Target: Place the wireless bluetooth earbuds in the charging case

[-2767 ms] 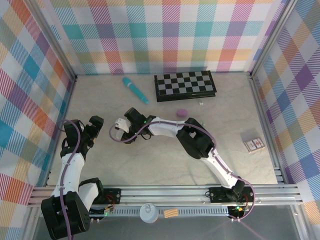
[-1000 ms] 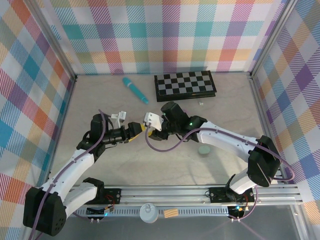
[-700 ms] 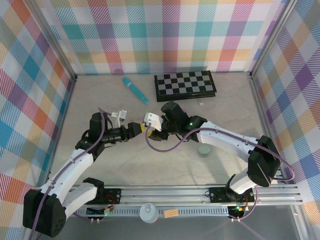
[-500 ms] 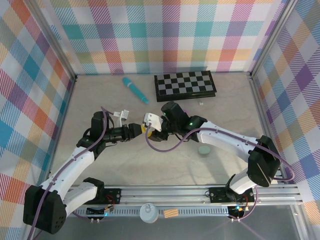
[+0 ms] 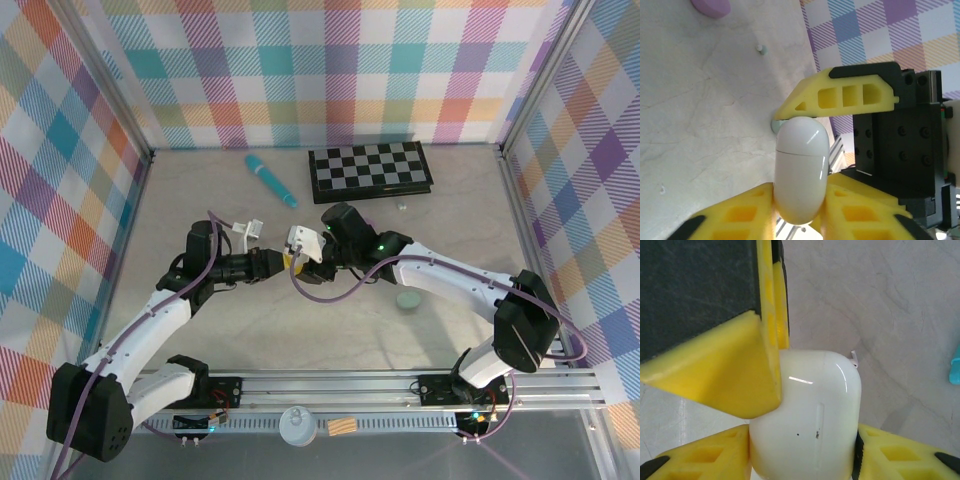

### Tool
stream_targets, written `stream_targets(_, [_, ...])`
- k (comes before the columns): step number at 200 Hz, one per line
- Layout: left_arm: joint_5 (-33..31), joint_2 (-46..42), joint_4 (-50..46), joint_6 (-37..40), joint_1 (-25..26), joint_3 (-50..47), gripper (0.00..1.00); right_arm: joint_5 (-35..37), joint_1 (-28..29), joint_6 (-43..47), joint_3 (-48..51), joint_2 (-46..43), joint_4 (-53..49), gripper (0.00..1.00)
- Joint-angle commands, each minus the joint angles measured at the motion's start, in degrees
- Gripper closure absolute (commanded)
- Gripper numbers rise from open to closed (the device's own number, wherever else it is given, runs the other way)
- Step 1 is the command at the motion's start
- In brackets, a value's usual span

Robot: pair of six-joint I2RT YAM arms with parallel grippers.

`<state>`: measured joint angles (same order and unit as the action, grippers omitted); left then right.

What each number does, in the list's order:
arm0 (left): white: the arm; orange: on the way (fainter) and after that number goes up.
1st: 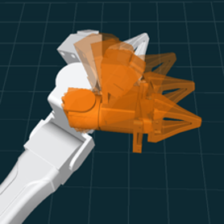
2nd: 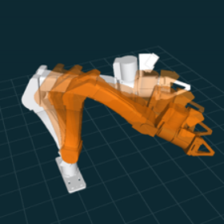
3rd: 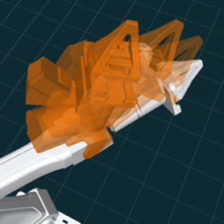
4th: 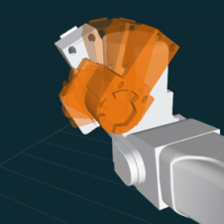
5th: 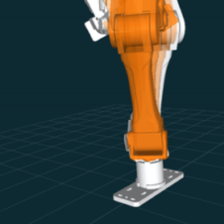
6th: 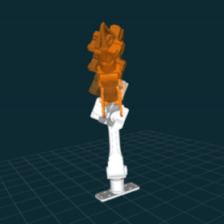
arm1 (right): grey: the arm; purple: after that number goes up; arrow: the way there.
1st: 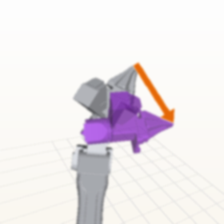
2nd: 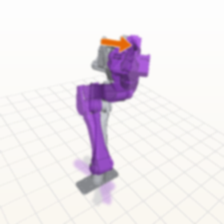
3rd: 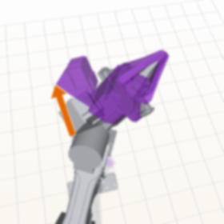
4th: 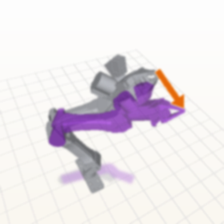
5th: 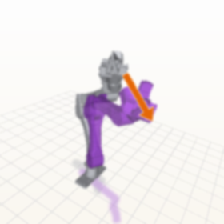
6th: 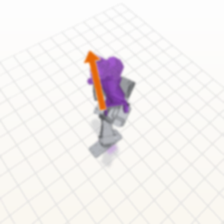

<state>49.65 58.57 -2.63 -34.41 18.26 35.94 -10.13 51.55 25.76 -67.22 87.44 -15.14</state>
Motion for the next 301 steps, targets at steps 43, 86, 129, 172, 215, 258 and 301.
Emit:
stream_targets(43, [0.82, -1.28, 6.42, 4.73, 0.55, 1.17, 0.88, -8.5, -3.01, -7.95, 2.57, -5.34, 5.22, 0.31])
stream_targets(86, [2.81, -2.92, 23.85, 1.75, 0.55, -2.3, 0.89, -33.15, -13.43, -30.72, 12.14, -13.44, 23.84, 0.29])
stream_targets(129, [5.66, -2.56, 36.08, 0.06, 1.48, -3.51, 0.89, -41.63, -15.78, -50.74, 15.76, -11.86, 43.87, 0.31])
stream_targets(172, [6.67, -0.61, 46.68, -3.7, 3.59, -4.48, 0.89, -44.54, -15.8, -57.2, 13.79, -7.1, 50.74, 0.46])
stream_targets(215, [7.06, -0.99, 45.4, -2.48, 4.15, -4.99, 0.89, -44.22, -15.78, -55.77, 13.33, -7.17, 49.92, 0.65])
stream_targets(258, [6.97, -2.98, 38.78, 2.07, 4.1, -4.59, 0.89, -41.84, -15.77, -50.0, 13.1, -9.9, 42.79, 0.56])
stream_targets(301, [6.43, -4.69, 34.28, 5.23, 4.15, -4.22, 0.89, -41.5, -15.84, -49.67, 13.26, -10.67, 42.66, 0.61])
